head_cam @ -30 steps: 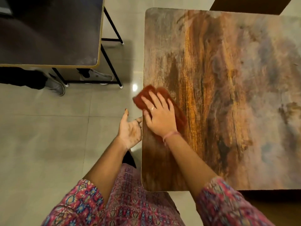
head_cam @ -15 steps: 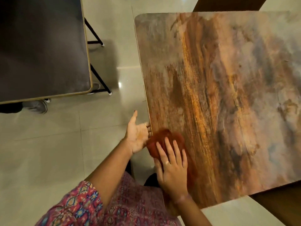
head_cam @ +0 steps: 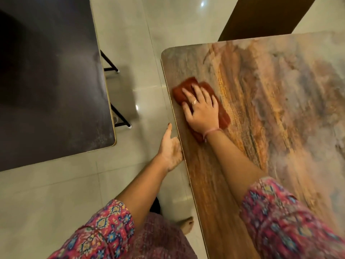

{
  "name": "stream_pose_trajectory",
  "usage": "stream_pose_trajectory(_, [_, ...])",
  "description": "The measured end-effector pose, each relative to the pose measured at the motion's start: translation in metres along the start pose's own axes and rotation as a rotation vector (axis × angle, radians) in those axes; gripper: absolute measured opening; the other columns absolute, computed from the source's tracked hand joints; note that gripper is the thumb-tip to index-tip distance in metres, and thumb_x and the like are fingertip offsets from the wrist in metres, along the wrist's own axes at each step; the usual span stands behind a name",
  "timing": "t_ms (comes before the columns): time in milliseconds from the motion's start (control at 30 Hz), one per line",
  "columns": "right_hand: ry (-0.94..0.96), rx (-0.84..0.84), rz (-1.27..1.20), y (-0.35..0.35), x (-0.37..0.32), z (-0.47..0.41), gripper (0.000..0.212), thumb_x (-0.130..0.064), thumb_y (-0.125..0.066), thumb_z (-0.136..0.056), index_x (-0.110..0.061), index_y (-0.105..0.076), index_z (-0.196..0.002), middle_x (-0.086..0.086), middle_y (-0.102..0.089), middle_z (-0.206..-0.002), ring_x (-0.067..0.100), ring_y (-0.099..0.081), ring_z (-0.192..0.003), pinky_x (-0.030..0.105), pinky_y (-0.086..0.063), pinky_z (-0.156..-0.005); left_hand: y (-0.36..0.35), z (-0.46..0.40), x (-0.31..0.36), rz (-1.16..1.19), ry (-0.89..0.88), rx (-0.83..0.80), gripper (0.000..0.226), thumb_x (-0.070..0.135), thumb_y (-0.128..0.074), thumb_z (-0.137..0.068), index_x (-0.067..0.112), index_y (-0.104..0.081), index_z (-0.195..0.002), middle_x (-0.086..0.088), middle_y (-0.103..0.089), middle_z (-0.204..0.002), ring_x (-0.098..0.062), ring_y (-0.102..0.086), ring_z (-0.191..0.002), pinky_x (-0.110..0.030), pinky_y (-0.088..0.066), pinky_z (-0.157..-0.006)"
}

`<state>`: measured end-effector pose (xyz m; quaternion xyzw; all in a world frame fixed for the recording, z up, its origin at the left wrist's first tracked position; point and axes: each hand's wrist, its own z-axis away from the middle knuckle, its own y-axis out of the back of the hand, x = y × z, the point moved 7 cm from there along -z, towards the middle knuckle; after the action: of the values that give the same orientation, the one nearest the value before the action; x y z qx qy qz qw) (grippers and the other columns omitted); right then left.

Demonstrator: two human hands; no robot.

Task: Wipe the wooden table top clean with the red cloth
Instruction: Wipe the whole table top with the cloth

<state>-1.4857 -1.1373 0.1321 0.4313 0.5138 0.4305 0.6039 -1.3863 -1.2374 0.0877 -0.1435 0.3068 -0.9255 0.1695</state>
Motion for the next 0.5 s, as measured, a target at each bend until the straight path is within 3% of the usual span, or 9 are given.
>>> stream_pose_trajectory(100, [-0.086,-0.003,-0.048,0.005,-0.004,-0.061,0.049,-0.047,-0.033,-0.099,-0.041,-0.03,-0.147,-0.006,-0.024,-0.159,0.02,-0.016,-0.148,0.049,-0.01,-0.118,0.002,-0.005,-0.002,-0.025,0.002,0.073,0.074,0.062,-0.02,-0.095,0.006,-0.056,-0.128,-0.013,-0.068,-0.108,-0.024,-0.065,-0.099,-0.035,-0.053,-0.079])
stream_pose_trajectory(200, [-0.127,0.017,-0.057,0.004,-0.014,-0.06,0.05,-0.045,-0.034,-0.1,-0.039,-0.03,-0.149,-0.007,-0.021,-0.16,0.019,-0.014,-0.149,0.049,-0.009,-0.119,0.001,-0.006,0.0,0.026,-0.001,0.077,0.066,0.054,-0.022,-0.099,0.005,-0.055,-0.13,-0.011,-0.07,-0.104,-0.023,-0.063,-0.102,-0.036,-0.051,-0.083])
stream_pose_trajectory(333, [0.025,-0.012,-0.073,-0.007,-0.025,0.05,0.049,-0.044,-0.036,-0.099,-0.041,-0.032,-0.147,-0.01,-0.024,-0.159,0.016,-0.015,-0.149,0.045,-0.015,-0.118,0.0,-0.01,0.015,0.183,-0.055,0.044,0.055,0.045,-0.031,-0.099,0.006,-0.056,-0.128,-0.013,-0.061,-0.124,-0.027,-0.058,-0.113,-0.035,-0.046,-0.095])
stream_pose_trajectory(433, [-0.026,-0.033,-0.099,-0.017,-0.019,0.145,0.047,-0.047,-0.031,-0.1,-0.045,-0.03,-0.146,-0.015,-0.023,-0.158,0.013,-0.014,-0.149,0.044,-0.016,-0.117,-0.003,-0.013,0.028,0.161,-0.016,0.021,0.072,0.06,-0.029,-0.093,0.002,-0.056,-0.127,-0.021,-0.062,-0.12,-0.032,-0.062,-0.105,-0.04,-0.046,-0.095])
stream_pose_trajectory(500, [-0.046,-0.051,-0.082,-0.02,-0.014,0.167,0.046,-0.047,-0.032,-0.099,-0.044,-0.033,-0.145,-0.015,-0.024,-0.157,0.013,-0.018,-0.148,0.044,-0.017,-0.117,-0.005,-0.015,0.034,0.134,-0.005,-0.003,0.083,0.068,-0.026,-0.089,-0.001,-0.055,-0.126,-0.025,-0.059,-0.124,-0.036,-0.06,-0.109,-0.042,-0.045,-0.096])
